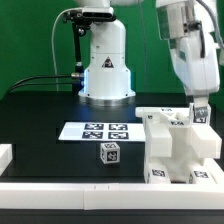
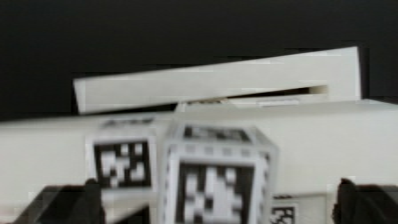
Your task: Assemble chair
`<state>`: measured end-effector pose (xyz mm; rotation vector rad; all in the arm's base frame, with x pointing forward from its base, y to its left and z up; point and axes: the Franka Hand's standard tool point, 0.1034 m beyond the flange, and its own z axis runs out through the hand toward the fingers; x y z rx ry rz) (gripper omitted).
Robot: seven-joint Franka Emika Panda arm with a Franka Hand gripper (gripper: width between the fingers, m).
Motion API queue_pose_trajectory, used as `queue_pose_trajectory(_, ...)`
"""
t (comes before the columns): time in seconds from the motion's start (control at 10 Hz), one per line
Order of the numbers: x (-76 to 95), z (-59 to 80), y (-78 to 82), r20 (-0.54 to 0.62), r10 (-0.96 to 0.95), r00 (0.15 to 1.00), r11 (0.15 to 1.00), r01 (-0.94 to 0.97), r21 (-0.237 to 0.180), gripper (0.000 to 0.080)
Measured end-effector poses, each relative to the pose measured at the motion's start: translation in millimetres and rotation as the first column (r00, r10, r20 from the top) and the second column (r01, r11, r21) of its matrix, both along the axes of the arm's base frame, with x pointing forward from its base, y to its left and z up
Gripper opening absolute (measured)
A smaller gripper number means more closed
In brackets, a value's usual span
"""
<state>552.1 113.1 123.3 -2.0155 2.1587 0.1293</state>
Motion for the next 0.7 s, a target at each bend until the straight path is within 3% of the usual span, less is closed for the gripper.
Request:
queue_pose_trajectory(0.2,1.9,21.5,-23.6,0.02,0.199,0.98,0.98,-0.199,0.017,0.0649)
queue_pose_trajectory(0.7,-0.7,16.4,-22.6,0.019,0.251,0.968,0.968,-0.251,0.011,0.0649)
